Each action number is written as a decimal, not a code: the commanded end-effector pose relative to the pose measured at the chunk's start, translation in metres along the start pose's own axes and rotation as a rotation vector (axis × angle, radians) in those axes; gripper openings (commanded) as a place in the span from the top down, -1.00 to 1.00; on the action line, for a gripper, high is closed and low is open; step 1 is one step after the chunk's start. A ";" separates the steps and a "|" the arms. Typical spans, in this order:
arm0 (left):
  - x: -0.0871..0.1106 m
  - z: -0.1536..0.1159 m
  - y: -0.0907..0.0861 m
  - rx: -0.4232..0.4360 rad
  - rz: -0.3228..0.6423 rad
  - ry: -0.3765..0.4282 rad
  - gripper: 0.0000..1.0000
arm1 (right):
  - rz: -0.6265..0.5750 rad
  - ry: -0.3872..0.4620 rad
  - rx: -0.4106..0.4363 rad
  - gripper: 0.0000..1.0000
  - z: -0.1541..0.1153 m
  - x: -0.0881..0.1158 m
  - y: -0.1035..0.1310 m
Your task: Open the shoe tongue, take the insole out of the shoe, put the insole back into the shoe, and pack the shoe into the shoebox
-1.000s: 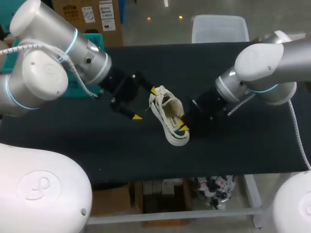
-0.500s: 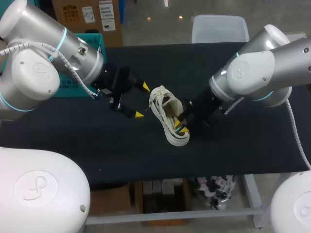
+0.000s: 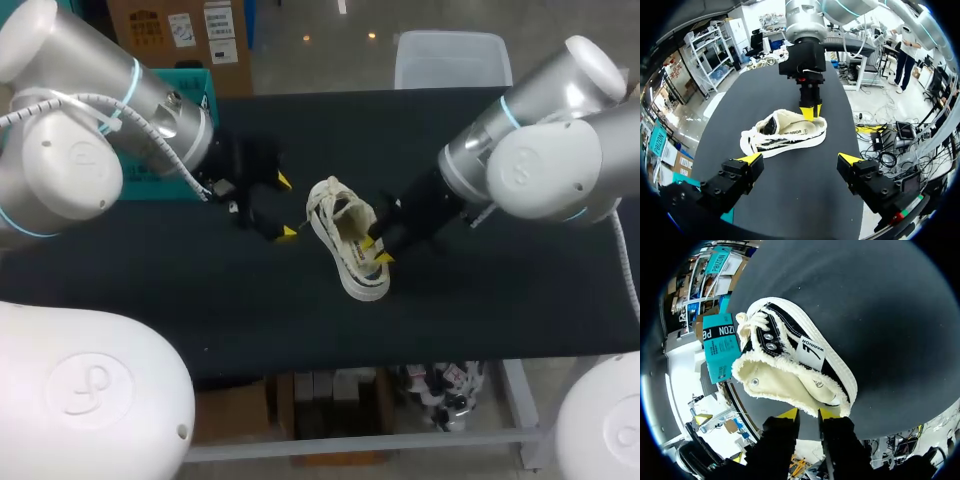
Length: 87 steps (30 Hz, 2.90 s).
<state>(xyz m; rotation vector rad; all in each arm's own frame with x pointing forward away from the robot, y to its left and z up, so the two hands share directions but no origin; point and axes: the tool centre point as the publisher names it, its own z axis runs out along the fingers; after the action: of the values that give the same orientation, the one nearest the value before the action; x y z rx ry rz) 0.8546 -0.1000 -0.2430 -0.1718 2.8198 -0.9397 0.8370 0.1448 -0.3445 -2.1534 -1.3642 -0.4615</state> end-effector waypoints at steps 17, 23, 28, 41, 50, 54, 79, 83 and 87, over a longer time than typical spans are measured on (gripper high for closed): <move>-0.011 -0.025 0.018 -0.226 -0.101 0.125 -1.00 | 0.008 -0.160 -0.098 1.00 0.013 0.003 0.005; -0.015 -0.018 0.011 -0.132 -0.471 0.107 -1.00 | 0.003 -0.155 -0.103 1.00 0.016 0.000 0.008; -0.006 -0.021 0.018 -0.024 -0.741 0.149 -1.00 | -0.037 -0.161 -0.126 1.00 0.034 -0.010 0.019; 0.006 -0.027 0.024 -0.072 -0.958 0.072 -1.00 | -0.120 -0.161 -0.152 1.00 0.064 -0.019 0.031; 0.005 -0.029 0.030 -0.075 -0.997 0.078 -1.00 | -0.144 -0.174 -0.176 1.00 0.050 -0.011 0.022; 0.003 -0.028 0.027 -0.089 -1.007 0.083 -1.00 | -0.172 -0.148 -0.191 1.00 0.032 -0.006 0.015; 0.005 -0.021 -0.003 -0.197 -1.105 0.107 -1.00 | -0.389 -0.184 -0.178 1.00 -0.045 -0.023 0.053; 0.009 -0.010 -0.010 -0.227 -1.111 0.115 -1.00 | -0.404 -0.201 -0.167 1.00 -0.049 -0.025 0.069; 0.013 0.000 -0.016 -0.244 -1.116 0.118 -1.00 | -0.427 -0.225 -0.143 1.00 -0.052 -0.025 0.084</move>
<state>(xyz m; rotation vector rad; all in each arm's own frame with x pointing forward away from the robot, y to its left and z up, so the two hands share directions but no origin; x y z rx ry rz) 0.8374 -0.1037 -0.2304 -1.8793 2.8025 -0.7413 0.8896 0.0658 -0.3388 -2.1158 -1.9919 -0.6021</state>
